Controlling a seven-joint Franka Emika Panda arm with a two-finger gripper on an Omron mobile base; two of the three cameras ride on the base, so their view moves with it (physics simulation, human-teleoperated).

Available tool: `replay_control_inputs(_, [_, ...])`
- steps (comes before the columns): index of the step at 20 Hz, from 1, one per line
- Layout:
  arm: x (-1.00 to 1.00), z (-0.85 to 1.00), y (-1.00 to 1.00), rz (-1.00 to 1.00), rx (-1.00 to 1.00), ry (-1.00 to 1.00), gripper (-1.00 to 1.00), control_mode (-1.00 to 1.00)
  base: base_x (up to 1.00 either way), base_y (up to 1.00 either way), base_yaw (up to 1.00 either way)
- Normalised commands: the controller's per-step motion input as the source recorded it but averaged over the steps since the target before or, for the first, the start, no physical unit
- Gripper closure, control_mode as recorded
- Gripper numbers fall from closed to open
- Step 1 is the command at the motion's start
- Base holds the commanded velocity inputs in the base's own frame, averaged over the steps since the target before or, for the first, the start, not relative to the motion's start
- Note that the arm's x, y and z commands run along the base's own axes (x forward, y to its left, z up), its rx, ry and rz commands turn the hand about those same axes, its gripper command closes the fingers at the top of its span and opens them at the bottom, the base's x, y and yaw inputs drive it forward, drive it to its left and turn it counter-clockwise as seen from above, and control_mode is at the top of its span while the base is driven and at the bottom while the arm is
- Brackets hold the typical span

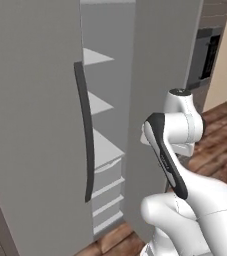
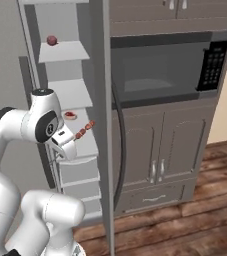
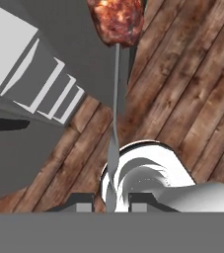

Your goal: Store the kebab skewer in the freezer for long-term storage. Close the freezer door after placing the cooked food.

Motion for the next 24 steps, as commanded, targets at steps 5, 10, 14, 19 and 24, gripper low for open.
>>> replay_control_inputs(5, [0.00,0.00,0.00,0.00,0.00,0.00,1.00,1.00,0.48,-0.32,0.00])
replay_control_inputs(10, [0.00,0.00,0.00,0.00,0.00,0.00,1.00,1.00,0.40,-0.38,0.00])
replay_control_inputs(14, [0.00,0.00,0.00,0.00,0.00,0.00,1.00,1.00,0.23,-0.23,0.00])
replay_control_inputs(19, [0.00,0.00,0.00,0.00,0.00,0.00,1.00,1.00,-0.02,-0.05,0.00])
replay_control_inputs(24, [0.00,0.00,0.00,0.00,0.00,0.00,1.00,1.00,-0.10,0.00,0.00])
